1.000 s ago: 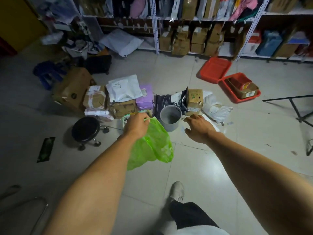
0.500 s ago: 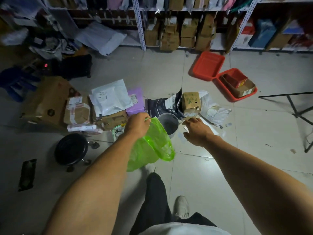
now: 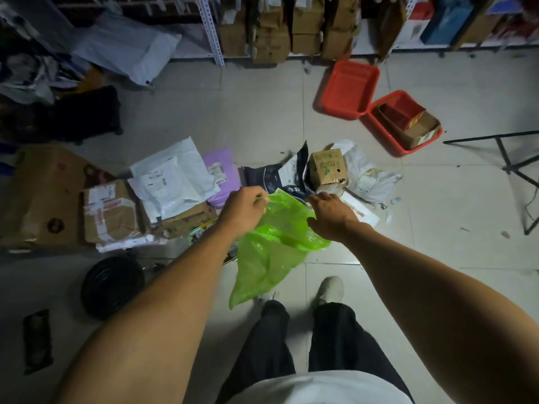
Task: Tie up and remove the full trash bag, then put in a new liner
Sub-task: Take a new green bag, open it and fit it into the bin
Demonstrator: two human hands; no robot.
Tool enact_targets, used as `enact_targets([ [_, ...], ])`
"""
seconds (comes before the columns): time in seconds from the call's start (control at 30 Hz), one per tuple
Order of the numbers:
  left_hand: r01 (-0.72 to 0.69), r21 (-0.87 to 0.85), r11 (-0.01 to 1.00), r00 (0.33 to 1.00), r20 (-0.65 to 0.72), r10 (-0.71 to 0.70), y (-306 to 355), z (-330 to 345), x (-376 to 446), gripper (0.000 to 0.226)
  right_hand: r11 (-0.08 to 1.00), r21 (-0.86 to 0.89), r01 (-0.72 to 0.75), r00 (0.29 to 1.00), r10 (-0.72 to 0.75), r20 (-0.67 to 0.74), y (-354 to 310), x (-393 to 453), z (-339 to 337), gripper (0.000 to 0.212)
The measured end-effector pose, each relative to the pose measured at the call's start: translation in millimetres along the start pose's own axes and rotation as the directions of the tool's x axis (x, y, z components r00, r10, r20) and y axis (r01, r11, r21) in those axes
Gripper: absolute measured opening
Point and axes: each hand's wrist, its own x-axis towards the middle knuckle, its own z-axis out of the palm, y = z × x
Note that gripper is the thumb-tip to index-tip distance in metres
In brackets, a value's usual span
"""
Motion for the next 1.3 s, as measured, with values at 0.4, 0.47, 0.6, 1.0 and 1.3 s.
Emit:
enact_targets([
  [0.4,0.127,-0.216,0.968,0.983,-0.103,-0.152,-23,-27,41,0.019,0.987,-0.051,0.153,0.988,-0.151,0.038,-2,86,-6,0.045],
  [0.47,0.167,-0.175,0.97,0.977,-0.1,-0.186,-35,-23,47,0.021,0.989,0.016,0.146,0.989,-0.146,-0.006,3,87,-3,0.041],
  [0.6,0.223,-0.047,0.974,0.972,-0.065,-0.226,-53,-1,64,0.035,0.995,0.062,0.073,0.997,-0.073,-0.005,18,97,9,0.044],
  [1.0,0.173,0.386,0.906,0.895,0.323,-0.308,-106,92,133,0.085,0.993,0.115,-0.016,0.998,0.022,-0.056,86,157,77,0.04],
  [1.3,0.209,0.501,0.84,0.908,0.22,-0.358,-156,139,167,0.019,0.961,-0.27,0.056,0.995,-0.031,0.099,115,195,129,0.045],
])
